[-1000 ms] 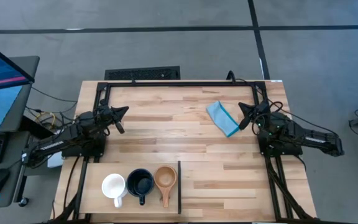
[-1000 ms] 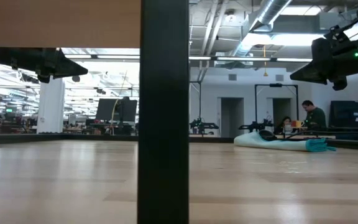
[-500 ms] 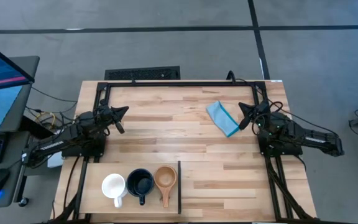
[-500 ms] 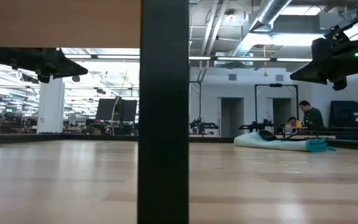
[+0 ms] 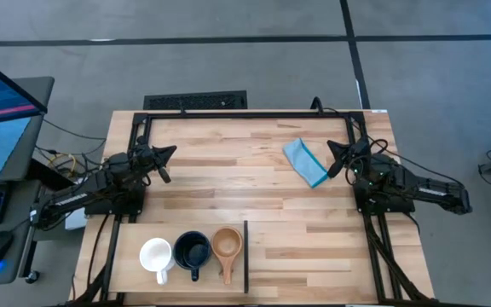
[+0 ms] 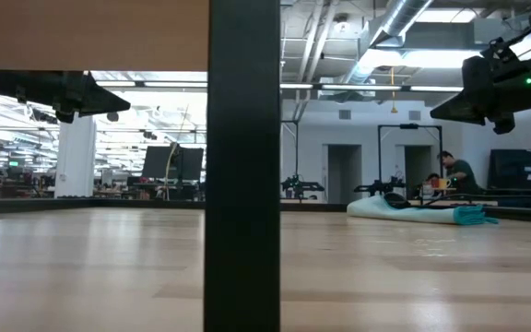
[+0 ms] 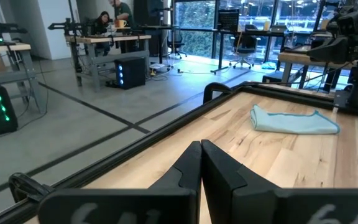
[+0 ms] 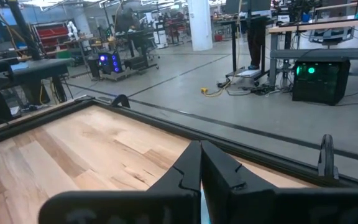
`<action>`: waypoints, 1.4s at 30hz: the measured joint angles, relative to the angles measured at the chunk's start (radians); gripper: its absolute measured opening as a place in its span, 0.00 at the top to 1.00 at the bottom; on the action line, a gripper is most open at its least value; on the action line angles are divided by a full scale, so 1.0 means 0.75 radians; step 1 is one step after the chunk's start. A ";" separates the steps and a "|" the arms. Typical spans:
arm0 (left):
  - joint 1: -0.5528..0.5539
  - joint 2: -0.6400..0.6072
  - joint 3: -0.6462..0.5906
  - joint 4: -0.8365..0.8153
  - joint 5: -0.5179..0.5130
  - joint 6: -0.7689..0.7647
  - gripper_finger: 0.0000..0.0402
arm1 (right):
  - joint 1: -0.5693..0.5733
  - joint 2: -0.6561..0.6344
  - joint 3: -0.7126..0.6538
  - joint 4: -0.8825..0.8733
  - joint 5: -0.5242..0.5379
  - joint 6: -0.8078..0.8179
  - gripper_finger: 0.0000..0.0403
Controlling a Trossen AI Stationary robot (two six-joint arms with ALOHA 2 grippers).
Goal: Stack small to large cups/mugs on shelf
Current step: Return to Home Position
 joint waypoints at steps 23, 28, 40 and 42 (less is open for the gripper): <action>0.000 0.000 0.000 0.000 0.000 0.000 1.00 | 0.000 0.000 0.000 0.000 0.000 0.000 0.92; 0.000 0.000 0.000 0.000 0.000 0.000 1.00 | 0.000 0.000 0.000 0.000 0.001 0.000 0.92; 0.000 0.000 0.000 0.000 0.000 0.000 1.00 | -0.001 0.000 0.000 0.000 0.000 0.000 0.92; -0.001 0.000 0.000 0.000 0.000 0.000 1.00 | 0.000 0.000 0.000 0.000 0.000 0.000 0.92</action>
